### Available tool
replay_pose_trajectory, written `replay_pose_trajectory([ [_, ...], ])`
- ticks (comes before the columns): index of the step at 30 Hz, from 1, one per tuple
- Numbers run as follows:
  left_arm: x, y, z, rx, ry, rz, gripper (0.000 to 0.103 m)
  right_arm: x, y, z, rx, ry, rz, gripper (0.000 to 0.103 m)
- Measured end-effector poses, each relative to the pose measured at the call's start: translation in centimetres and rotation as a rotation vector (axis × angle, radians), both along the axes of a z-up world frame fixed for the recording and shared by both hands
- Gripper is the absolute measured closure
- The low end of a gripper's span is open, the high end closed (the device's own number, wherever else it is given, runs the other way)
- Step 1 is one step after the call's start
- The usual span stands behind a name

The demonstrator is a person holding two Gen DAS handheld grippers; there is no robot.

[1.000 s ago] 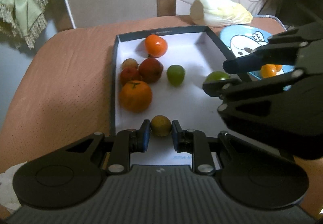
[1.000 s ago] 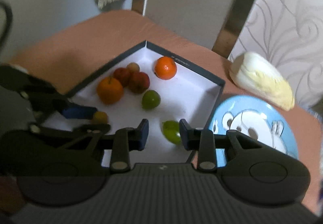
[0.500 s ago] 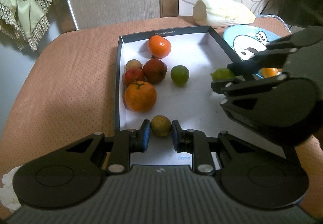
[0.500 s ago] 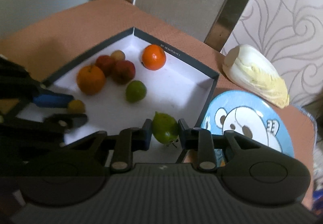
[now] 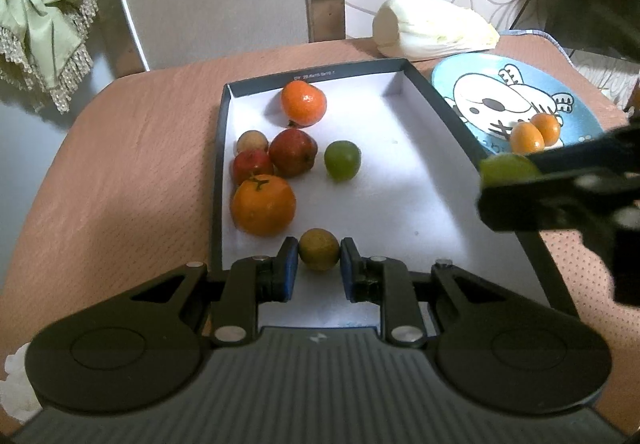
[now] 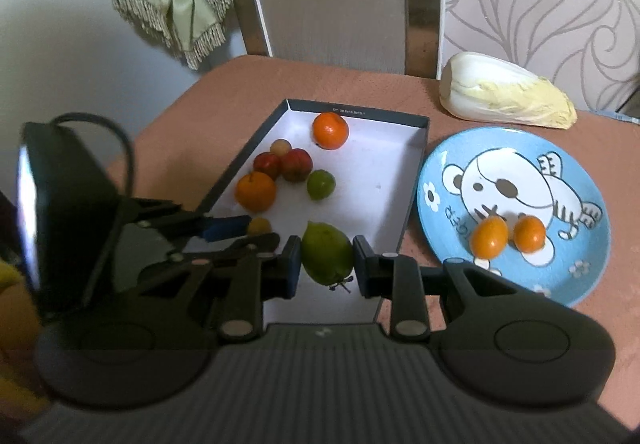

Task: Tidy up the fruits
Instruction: 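Place the brown fruit on the plate with the left tool while the right holds the green tomato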

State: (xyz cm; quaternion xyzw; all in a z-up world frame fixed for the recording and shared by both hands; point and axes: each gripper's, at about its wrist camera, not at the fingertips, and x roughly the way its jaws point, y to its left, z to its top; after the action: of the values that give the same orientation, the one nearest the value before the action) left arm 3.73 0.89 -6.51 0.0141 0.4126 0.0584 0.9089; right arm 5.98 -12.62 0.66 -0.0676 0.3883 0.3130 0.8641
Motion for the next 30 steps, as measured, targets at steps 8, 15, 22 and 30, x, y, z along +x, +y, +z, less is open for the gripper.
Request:
replay_pose_trajectory([
  [8,0.8,-0.3,1.0,-0.010,-0.021,-0.013,0.076,-2.1,-1.6,0.6,0.052,0.002,-0.037,0.072],
  [15,1.4,-1.2,1.8,-0.008,-0.033,-0.044,0.076,-3.2,-2.8,1.4,0.083,-0.019,-0.068,0.072],
  [22,2.0,-2.2,2.4,0.000,-0.041,-0.078,0.076,-3.9,-4.0,1.4,0.105,-0.012,-0.117,0.072],
  [30,2.7,-3.3,3.5,0.001,-0.059,-0.114,0.076,-4.5,-5.1,1.5,0.121,-0.013,-0.162,0.072],
])
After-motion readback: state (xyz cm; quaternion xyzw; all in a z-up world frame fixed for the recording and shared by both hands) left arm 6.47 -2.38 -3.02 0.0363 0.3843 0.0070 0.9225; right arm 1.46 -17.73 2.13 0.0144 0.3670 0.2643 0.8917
